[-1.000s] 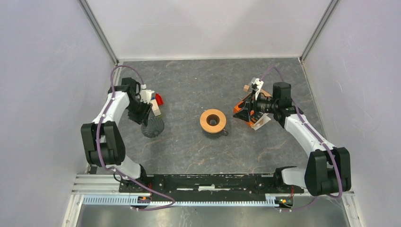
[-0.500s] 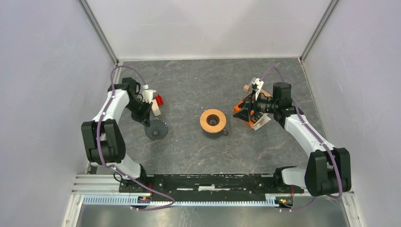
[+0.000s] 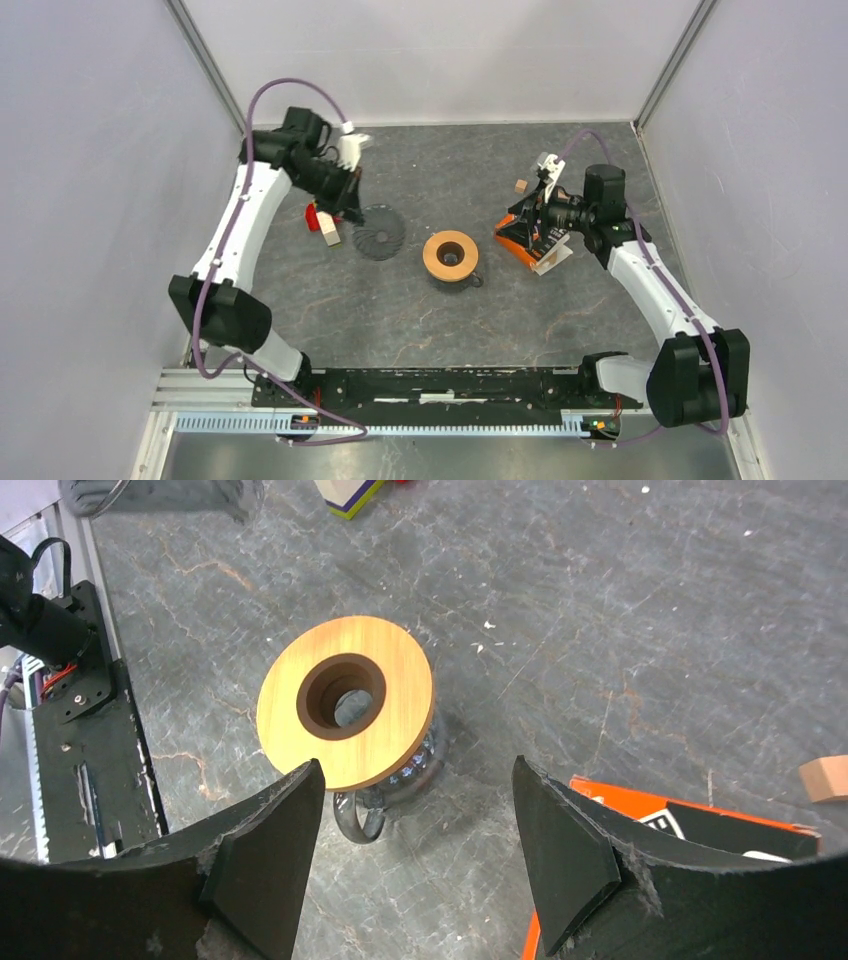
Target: Place the coffee filter in the dripper
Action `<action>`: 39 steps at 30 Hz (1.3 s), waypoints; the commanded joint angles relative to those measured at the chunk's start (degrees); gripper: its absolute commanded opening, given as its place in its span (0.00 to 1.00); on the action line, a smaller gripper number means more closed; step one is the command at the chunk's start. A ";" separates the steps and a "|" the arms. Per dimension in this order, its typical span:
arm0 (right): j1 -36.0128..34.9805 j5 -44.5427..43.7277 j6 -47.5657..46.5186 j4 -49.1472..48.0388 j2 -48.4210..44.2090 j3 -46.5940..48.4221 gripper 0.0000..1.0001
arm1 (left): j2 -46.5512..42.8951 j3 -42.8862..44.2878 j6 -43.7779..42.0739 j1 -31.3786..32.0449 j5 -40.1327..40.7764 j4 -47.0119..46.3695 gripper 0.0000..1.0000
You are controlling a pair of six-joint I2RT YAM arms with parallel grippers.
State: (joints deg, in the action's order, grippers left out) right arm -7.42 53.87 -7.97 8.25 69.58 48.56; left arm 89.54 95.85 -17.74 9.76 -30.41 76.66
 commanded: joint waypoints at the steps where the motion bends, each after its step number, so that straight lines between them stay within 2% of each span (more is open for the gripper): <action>1: 0.06 -1.31 -2.09 2.87 0.07 6.01 0.75 | 6.44 9.22 10.77 7.20 -9.38 0.09 0.02; 6: 0.33 -3.29 -4.57 6.85 -0.10 9.79 0.75 | 14.44 15.67 12.13 13.76 -14.67 -2.43 0.02; 11: 0.48 -1.49 -6.79 9.85 -0.17 10.54 0.75 | 21.05 19.19 13.26 17.32 -15.30 -3.59 0.02; 16: 0.16 2.55 -8.51 11.10 0.83 10.32 0.74 | 21.36 16.10 15.38 18.38 -12.07 -8.97 0.02; 21: -2.50 2.47 -7.68 10.28 2.05 10.80 0.71 | 21.51 15.21 16.14 18.37 -10.28 -9.08 0.02; 29: -5.58 3.72 -0.55 2.86 4.43 11.20 0.68 | 21.21 13.32 16.60 18.46 -9.07 -8.46 0.02; 39: -10.15 2.30 -0.07 3.45 8.08 13.06 0.67 | 20.01 11.96 16.86 18.92 -9.72 -8.55 0.02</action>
State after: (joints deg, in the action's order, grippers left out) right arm -16.60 56.47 -8.60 13.37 76.82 58.43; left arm 112.36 108.14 -3.22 28.27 -39.07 68.86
